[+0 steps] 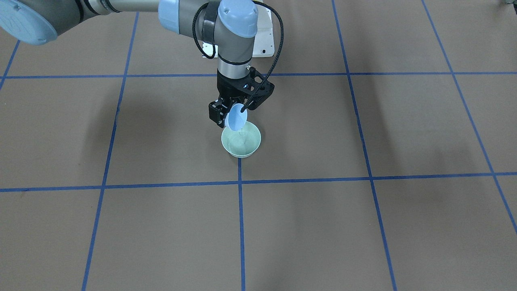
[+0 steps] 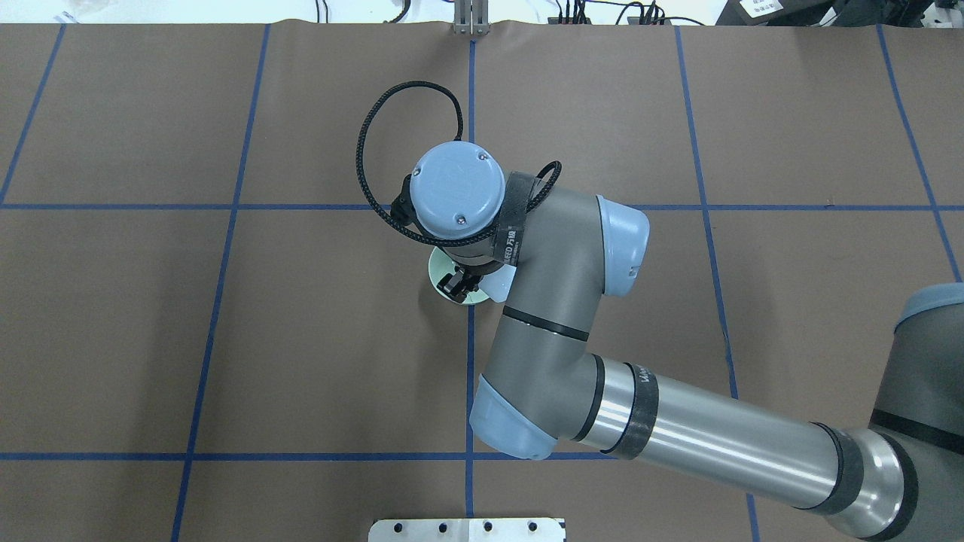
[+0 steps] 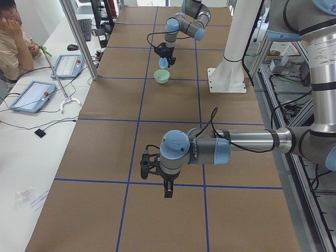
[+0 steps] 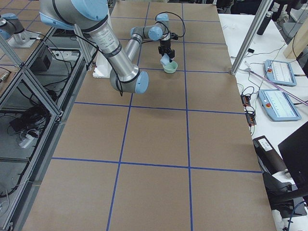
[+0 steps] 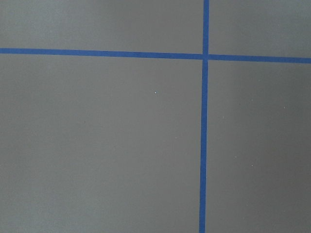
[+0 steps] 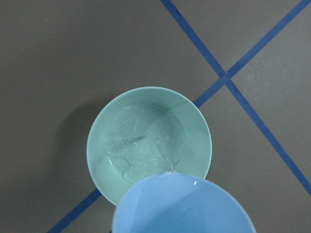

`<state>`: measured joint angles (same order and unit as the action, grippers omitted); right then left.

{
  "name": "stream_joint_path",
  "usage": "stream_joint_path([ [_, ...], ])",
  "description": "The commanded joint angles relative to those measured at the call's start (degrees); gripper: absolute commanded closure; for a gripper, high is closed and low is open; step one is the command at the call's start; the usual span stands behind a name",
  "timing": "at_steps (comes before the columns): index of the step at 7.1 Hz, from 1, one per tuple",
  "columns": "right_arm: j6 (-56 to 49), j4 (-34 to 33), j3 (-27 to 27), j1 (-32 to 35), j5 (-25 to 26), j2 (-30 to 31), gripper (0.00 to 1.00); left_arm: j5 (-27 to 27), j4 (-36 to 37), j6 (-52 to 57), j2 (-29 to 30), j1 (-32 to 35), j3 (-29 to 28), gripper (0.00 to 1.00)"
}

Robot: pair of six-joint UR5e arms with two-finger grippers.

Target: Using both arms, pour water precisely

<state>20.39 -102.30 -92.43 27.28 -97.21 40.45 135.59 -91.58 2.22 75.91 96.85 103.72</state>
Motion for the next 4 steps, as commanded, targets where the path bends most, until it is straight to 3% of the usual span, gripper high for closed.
stream_joint_path([
  [1, 0.0, 8.47, -1.87, 1.02, -0.17, 4.61, 1.0, 0.03, -0.01, -0.02, -0.23, 0.0, 0.34, 0.0],
  [4, 3.92, 15.27, -9.76, 3.91, -0.88, 11.92, 1.0, 0.2, -0.18, -0.02, -1.37, 0.0, 0.52, 0.0],
])
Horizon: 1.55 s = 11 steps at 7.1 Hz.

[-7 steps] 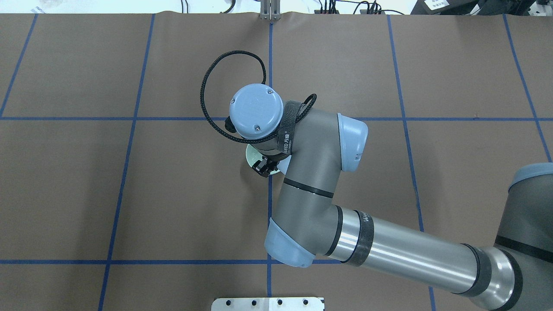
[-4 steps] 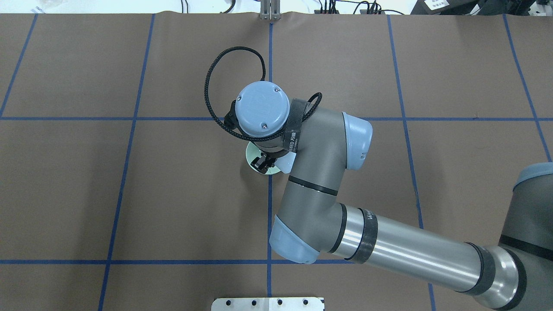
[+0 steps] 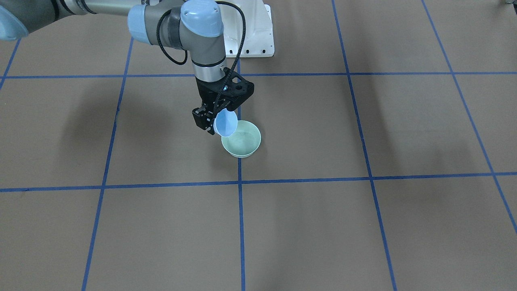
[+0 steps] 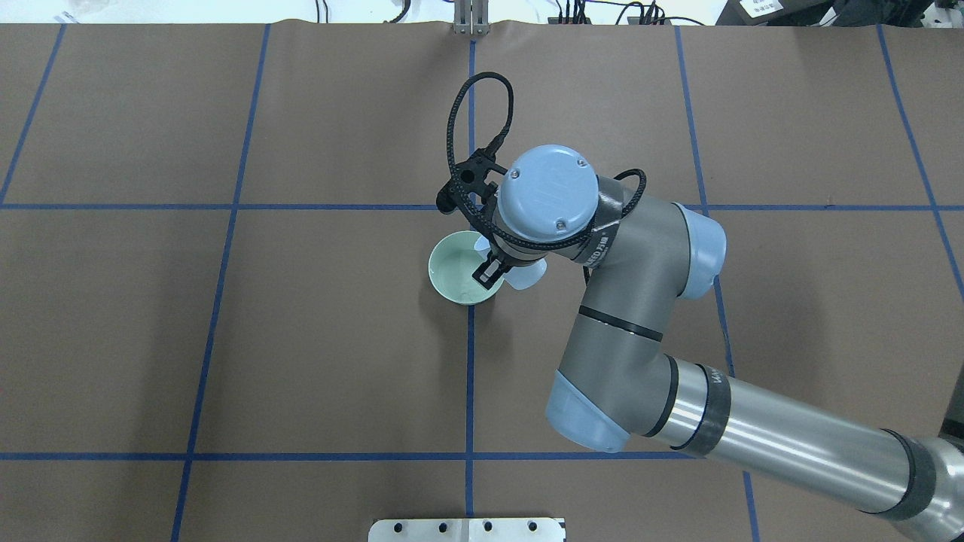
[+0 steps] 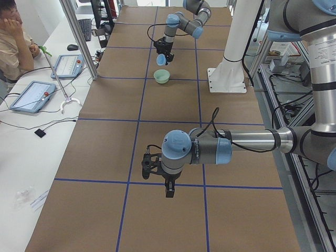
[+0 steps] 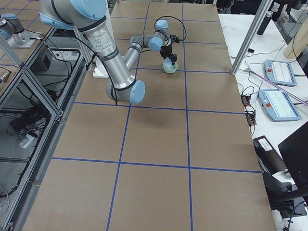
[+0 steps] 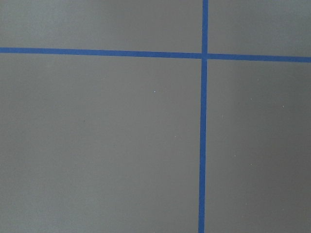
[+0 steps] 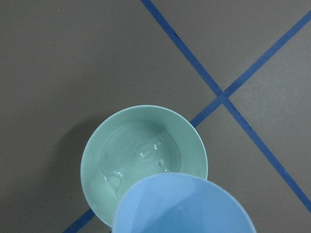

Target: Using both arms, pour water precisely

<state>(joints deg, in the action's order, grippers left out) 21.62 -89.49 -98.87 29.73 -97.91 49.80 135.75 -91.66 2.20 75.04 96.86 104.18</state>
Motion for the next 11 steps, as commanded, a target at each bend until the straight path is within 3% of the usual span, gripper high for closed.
stream_joint_path([
  [1, 6.55, 4.91, -6.21, 2.86, -0.17, 5.2, 1.0, -0.05, -0.36, 0.08, -0.95, 0.0, 0.06, 0.0],
  [5, 7.64, 7.48, -12.64, 14.37, -4.13, 12.67, 1.0, -0.93, -0.62, 3.76, 0.1, -2.62, 1.12, 0.0],
  [6, 13.13, 10.09, -14.05, 15.78, -4.22, 16.17, 1.0, -0.67, -0.71, 3.95, 0.1, -3.77, 1.2, 0.0],
  [7, 19.1, 17.78, -14.15, 16.23, -3.96, 21.26, 1.0, -0.32, -0.71, 4.04, 0.1, -3.78, 1.29, 0.0],
  [9, 19.77, 35.44, -13.19, 18.6, -3.52, 35.3, 1.0, -0.22, -0.71, 4.04, 0.1, -3.87, 1.64, 0.0],
  [11, 19.68, 53.18, -6.82, 20.28, -0.02, 45.0, 1.0, -0.22, -0.71, 4.04, 0.1, -3.78, 1.64, 0.0],
])
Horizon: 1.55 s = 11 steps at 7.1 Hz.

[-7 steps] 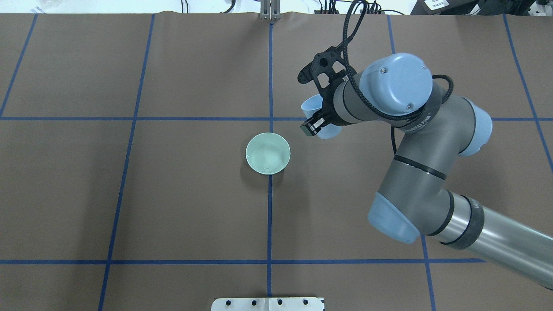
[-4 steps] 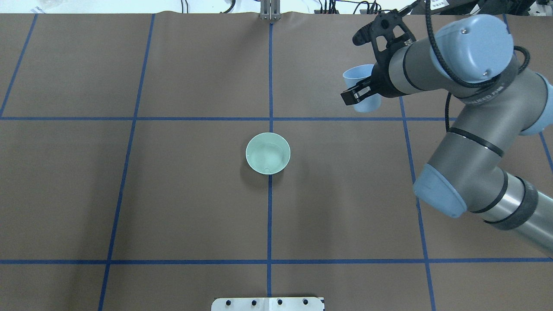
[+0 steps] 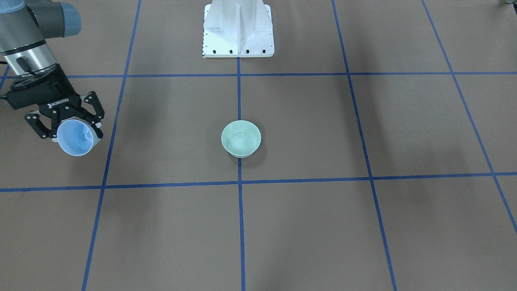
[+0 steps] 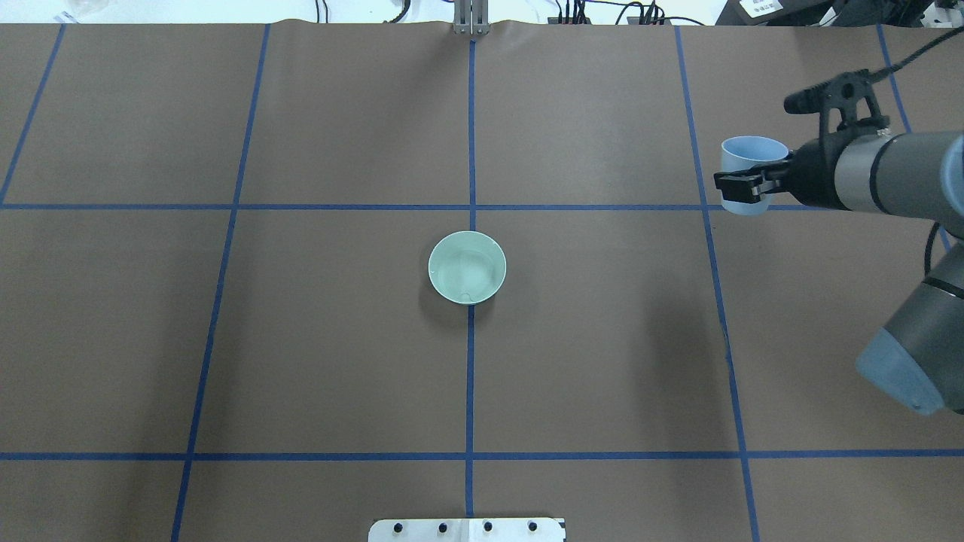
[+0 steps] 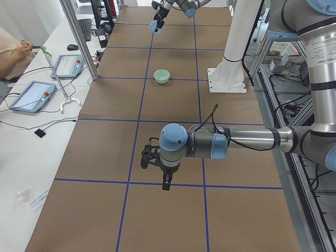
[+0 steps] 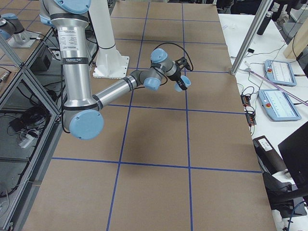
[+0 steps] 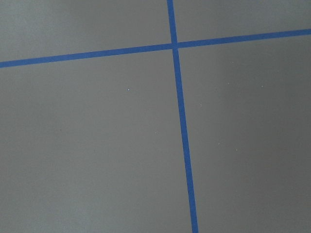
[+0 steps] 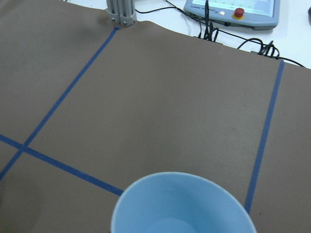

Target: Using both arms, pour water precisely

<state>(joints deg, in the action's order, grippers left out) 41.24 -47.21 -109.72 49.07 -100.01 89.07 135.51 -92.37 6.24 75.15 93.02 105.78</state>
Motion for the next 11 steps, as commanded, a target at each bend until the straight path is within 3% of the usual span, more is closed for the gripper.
stream_joint_path([
  [1, 0.07, 18.56, 8.6, 1.03, 3.92, 7.59, 1.0, 0.02, -0.09, 0.09, 0.0, -0.03, 0.04, 0.0],
  [4, -0.45, 39.24, 23.98, 0.77, 9.47, 7.53, 1.0, 0.02, 0.0, 0.09, -0.09, 0.05, 0.04, 0.0],
  [6, -0.63, 40.7, 25.08, 0.76, 10.52, 7.61, 1.0, 0.02, 0.0, 0.0, -0.09, 0.05, 0.04, 0.0],
  [8, -2.72, 40.7, 25.6, 0.5, 12.37, 7.96, 0.85, 0.11, 0.0, 0.09, -0.09, 0.05, 0.04, 0.0],
  [11, -3.88, 40.88, 26.75, -2.21, 17.64, 7.52, 0.83, 0.11, 0.0, 0.0, -0.09, 0.05, 0.04, 0.0],
])
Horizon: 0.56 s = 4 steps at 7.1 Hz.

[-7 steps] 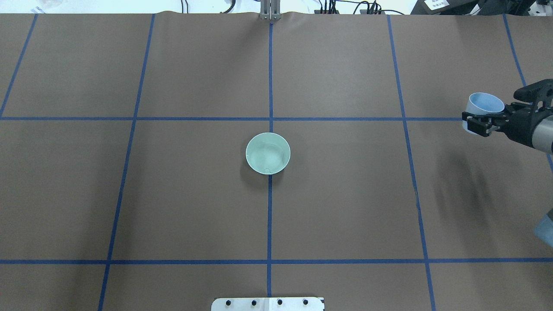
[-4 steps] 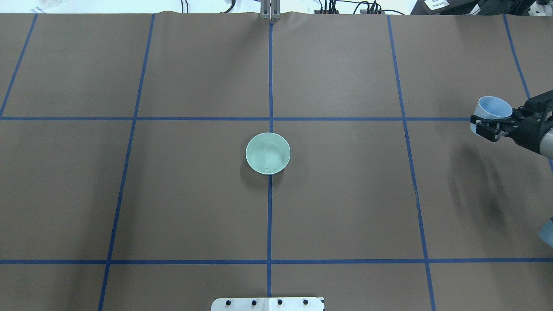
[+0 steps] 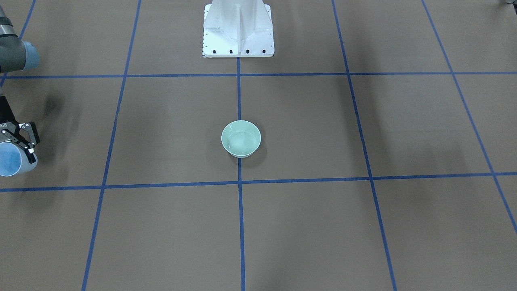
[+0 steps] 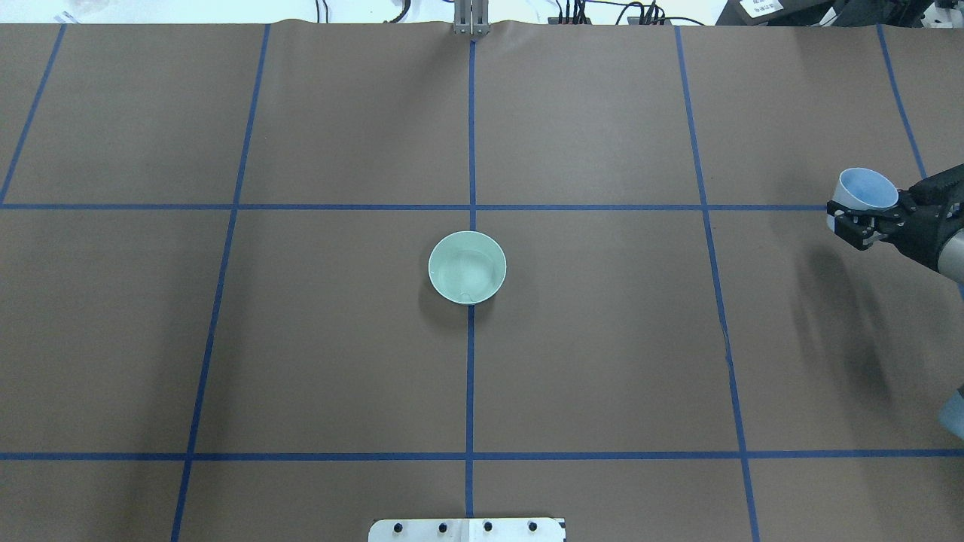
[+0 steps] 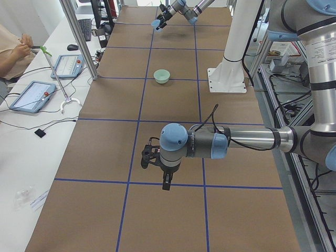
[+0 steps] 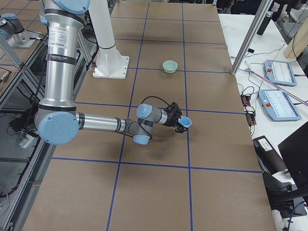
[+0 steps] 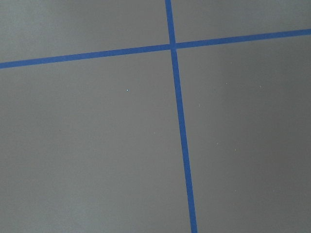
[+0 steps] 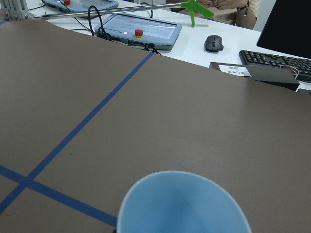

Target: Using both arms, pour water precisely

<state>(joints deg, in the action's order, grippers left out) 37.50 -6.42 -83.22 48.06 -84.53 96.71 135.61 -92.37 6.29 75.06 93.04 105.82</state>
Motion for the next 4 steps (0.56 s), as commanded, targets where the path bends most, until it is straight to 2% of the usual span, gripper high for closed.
stream_joint_path([
  [1, -0.06, 2.45, 1.04, -2.78, 4.09, -0.12, 0.77, 0.0, 0.0, -0.05, 0.0, 0.03, 0.0, 0.0],
  [2, 0.02, 6.56, 2.87, -3.58, 4.8, -0.21, 0.64, 0.0, 0.0, -0.05, 0.0, 0.03, 0.0, 0.0],
  [3, 0.2, 7.82, 3.59, -4.19, 5.85, -0.21, 0.55, 0.0, 0.09, 0.04, 0.0, 0.03, 0.0, 0.0],
  [4, 0.37, 8.09, 4.12, -4.98, 7.34, -0.21, 0.39, 0.0, 0.09, -0.05, 0.0, 0.12, 0.0, 0.0],
])
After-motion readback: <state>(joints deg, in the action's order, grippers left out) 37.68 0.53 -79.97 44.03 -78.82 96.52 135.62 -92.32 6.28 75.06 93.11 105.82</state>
